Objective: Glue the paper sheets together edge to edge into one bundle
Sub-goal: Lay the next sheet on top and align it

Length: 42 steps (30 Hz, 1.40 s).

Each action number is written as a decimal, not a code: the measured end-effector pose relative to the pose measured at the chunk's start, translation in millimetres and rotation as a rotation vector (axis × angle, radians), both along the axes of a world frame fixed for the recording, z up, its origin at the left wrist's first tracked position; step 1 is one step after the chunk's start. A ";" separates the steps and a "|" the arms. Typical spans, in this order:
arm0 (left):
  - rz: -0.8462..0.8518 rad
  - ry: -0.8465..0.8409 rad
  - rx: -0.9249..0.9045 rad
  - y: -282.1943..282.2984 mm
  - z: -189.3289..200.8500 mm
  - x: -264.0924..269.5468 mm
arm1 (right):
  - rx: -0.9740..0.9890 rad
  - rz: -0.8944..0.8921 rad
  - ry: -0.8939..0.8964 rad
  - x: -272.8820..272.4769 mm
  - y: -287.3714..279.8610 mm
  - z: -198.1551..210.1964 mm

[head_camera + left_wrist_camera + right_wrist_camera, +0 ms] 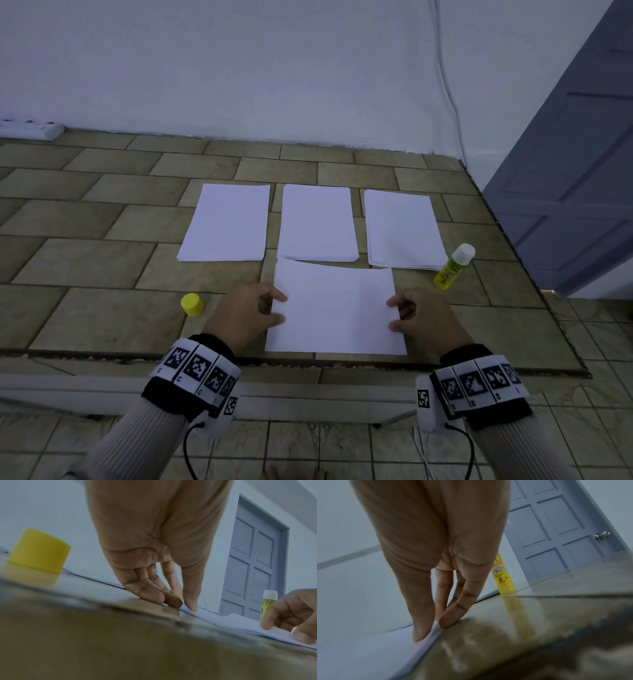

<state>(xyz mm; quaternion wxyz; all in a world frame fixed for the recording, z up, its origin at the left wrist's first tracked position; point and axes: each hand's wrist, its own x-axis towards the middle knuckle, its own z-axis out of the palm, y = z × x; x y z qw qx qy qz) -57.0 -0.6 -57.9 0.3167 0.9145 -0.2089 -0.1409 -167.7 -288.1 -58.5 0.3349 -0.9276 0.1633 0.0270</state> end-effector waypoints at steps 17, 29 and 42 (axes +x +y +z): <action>0.001 0.001 -0.013 1.3 -1.3 -0.1 | -0.026 0.002 0.006 1.3 3.7 2.9; -0.066 -0.214 0.279 -17.3 -12.3 -0.2 | -0.493 0.089 0.124 4.8 25.1 15.5; -0.161 -0.319 0.377 -23.7 -48.2 0.4 | -0.389 0.396 -0.012 50.3 119.8 -25.1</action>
